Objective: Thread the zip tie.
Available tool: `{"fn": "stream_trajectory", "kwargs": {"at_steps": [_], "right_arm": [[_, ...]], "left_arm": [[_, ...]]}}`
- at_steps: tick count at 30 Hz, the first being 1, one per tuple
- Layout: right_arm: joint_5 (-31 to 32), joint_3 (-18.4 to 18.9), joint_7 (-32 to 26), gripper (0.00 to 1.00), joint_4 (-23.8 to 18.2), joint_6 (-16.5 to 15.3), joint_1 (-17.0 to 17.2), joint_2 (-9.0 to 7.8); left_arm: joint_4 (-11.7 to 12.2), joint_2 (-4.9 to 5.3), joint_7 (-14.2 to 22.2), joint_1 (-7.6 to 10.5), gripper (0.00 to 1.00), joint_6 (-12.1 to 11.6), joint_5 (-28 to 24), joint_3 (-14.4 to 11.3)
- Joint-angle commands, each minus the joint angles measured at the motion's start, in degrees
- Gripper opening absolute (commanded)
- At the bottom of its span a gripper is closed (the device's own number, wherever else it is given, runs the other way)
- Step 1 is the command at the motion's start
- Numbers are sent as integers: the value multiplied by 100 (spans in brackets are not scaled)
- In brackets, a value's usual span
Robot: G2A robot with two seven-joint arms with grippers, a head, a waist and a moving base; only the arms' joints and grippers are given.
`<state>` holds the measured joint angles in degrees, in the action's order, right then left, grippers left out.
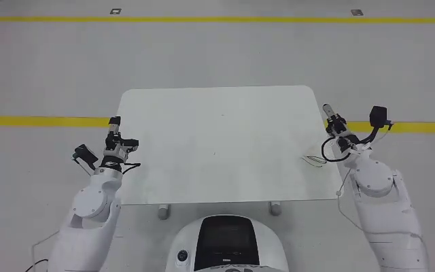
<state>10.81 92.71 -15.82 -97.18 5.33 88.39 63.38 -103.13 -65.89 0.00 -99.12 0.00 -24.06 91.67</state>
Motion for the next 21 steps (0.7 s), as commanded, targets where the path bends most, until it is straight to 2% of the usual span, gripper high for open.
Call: {"fn": "stream_trajectory", "kwargs": {"at_steps": [1,7,11,13,16,19,21], "right_arm": [[-193,2,6,100,-4,9,4,1],[-193,2,6,100,-4,9,4,1],[242,99,-219,100,-38,-241,0,-45],[581,197,-558,100,-45,-405,-42,-93],[1414,286,-1218,100,-50,-637,-133,-188],[1864,336,-1845,100,-22,-935,-268,-260],[1943,326,-2202,100,34,-1081,-339,-288]], "left_arm": [[0,0,0,0,100,0,0,0],[0,0,0,0,100,0,0,0],[0,0,0,0,100,0,0,0],[0,0,0,0,100,0,0,0],[0,0,0,0,100,0,0,0],[0,0,0,0,100,0,0,0],[0,0,0,0,100,0,0,0]]}}
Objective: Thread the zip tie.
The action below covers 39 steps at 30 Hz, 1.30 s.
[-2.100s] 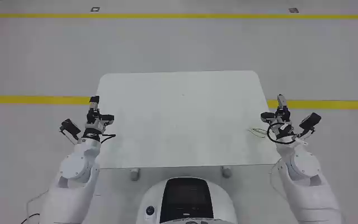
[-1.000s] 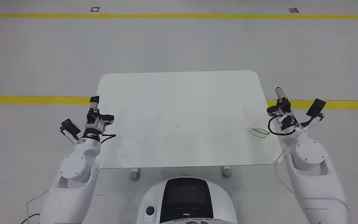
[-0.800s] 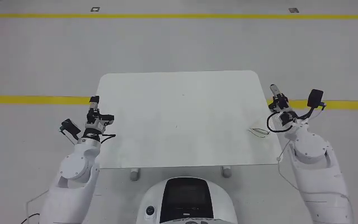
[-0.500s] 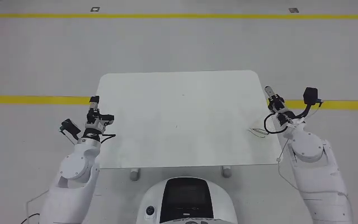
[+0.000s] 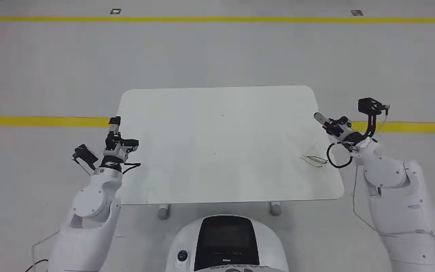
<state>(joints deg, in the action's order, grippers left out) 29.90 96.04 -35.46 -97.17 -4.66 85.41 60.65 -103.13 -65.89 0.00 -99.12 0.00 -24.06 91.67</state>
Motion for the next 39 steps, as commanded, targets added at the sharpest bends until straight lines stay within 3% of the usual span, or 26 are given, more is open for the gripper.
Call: {"fn": "stream_trajectory", "kwargs": {"at_steps": [1,13,17,20,24,27,33,39], "right_arm": [[169,-14,-505,100,85,-193,-116,-41],[347,-31,-622,100,156,-190,-171,-57],[1176,71,-786,100,69,-867,-260,-147],[1520,47,-1190,100,223,-1482,-563,-218],[1728,-403,-1768,100,251,-1482,-1044,-344],[1919,-821,-1988,100,516,-1482,-1462,-475],[2138,-1964,-2631,100,1004,-1482,-2204,-761],[2189,-2005,-2619,100,1010,-1482,-2241,-775]], "left_arm": [[0,0,0,0,100,0,0,0],[0,0,0,0,100,0,0,0],[0,0,0,0,100,0,0,0],[0,0,0,0,100,0,0,0],[0,0,0,0,100,0,0,0],[0,0,0,0,100,0,0,0],[0,0,0,0,100,0,0,0],[0,0,0,0,100,0,0,0]]}}
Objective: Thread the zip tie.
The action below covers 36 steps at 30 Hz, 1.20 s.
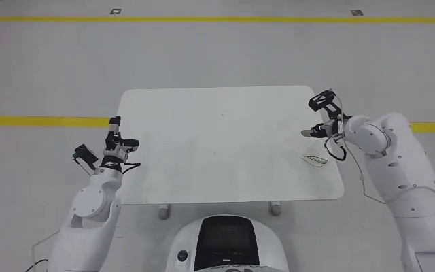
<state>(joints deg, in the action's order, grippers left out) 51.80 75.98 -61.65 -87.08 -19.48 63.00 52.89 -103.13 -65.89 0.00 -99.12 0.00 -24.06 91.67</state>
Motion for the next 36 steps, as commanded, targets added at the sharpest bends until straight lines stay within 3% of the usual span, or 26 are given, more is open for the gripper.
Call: {"fn": "stream_trajectory", "kwargs": {"at_steps": [1,6,9,12,15,17,22,36], "right_arm": [[-1,1,0,100,0,0,1,0],[-51,20,189,100,-82,0,19,-4],[444,-5,284,100,-156,0,110,-107],[725,-299,67,100,-311,0,13,-253],[986,-941,-227,100,-499,0,-113,-472],[1415,-1698,-295,100,-587,0,-242,-677],[985,-2880,36,100,-265,0,-909,-1064],[953,-2939,58,100,-247,0,-956,-1084]], "left_arm": [[0,0,0,0,100,0,0,0],[0,0,0,0,100,0,0,0],[0,0,0,0,100,0,0,0],[0,0,0,0,100,0,0,0],[0,0,0,0,100,0,0,0],[0,0,0,0,100,0,0,0],[0,0,0,0,100,0,0,0],[0,0,0,0,100,0,0,0]]}}
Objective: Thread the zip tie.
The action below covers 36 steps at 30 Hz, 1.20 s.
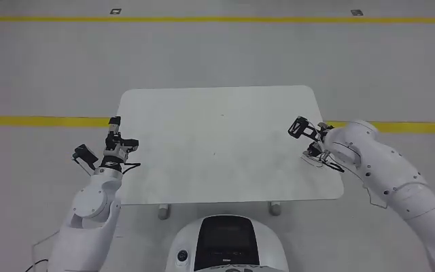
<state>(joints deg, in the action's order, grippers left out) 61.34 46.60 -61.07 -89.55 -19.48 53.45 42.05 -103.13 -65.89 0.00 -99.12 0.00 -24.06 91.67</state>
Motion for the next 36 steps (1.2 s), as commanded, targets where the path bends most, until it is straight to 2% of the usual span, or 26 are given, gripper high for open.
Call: {"fn": "stream_trajectory", "kwargs": {"at_steps": [1,5,7,10,16,22,33,36], "right_arm": [[0,-2,0,100,0,0,-1,0],[0,-2,0,100,0,0,-1,0],[-268,-34,129,100,48,0,32,-6],[-542,-160,4,100,108,0,-128,-86],[-1145,-856,-289,100,178,0,-655,-324],[-1541,-1816,225,100,587,0,-1221,-494],[-1598,-1801,296,100,610,0,-1209,-493],[-1940,-1635,748,100,1032,0,-1175,-508]], "left_arm": [[0,0,0,0,100,0,0,0],[0,0,0,0,100,0,0,0],[0,0,0,0,100,0,0,0],[0,0,0,0,100,0,0,0],[0,0,0,0,100,0,0,0],[0,0,0,0,100,0,0,0],[0,0,0,0,100,0,0,0],[0,0,0,0,100,0,0,0]]}}
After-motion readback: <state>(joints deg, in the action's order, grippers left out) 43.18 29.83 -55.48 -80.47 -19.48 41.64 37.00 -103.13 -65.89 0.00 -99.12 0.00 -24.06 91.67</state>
